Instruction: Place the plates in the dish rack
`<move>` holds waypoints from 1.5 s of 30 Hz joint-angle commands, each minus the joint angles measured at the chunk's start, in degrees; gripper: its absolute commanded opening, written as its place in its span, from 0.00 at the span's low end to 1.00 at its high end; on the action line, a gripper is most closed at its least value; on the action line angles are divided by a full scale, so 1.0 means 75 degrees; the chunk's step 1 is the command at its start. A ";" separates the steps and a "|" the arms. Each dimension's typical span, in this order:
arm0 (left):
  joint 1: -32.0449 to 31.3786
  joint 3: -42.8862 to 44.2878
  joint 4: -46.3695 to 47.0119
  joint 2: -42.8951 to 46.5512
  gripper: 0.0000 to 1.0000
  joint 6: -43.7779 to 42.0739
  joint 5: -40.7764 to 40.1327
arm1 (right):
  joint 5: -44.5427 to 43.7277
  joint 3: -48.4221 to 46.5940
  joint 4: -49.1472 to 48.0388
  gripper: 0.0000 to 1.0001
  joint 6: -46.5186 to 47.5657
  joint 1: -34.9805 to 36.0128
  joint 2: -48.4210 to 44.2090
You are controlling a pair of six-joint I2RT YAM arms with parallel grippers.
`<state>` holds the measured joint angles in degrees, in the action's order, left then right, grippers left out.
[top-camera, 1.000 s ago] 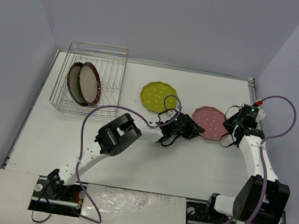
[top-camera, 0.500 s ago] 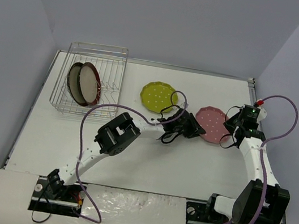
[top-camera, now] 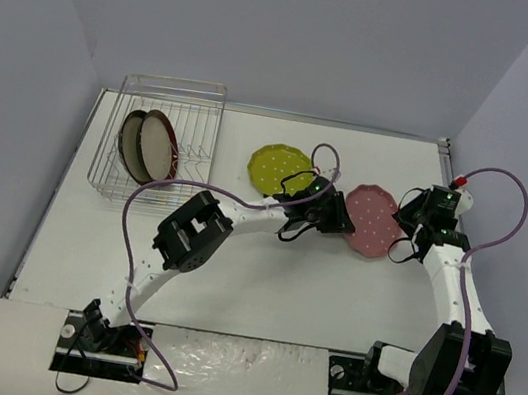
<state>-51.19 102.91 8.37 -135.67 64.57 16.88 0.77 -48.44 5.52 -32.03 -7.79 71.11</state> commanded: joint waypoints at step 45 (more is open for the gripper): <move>0.1937 0.1674 -0.5651 0.5097 0.00 -0.4365 -0.2180 | -0.0185 -0.0181 -0.0120 0.45 0.0063 0.0031 -0.0845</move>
<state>-39.00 108.22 -38.81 -106.78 32.98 2.58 -1.06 -49.08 7.10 -31.58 -7.79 65.78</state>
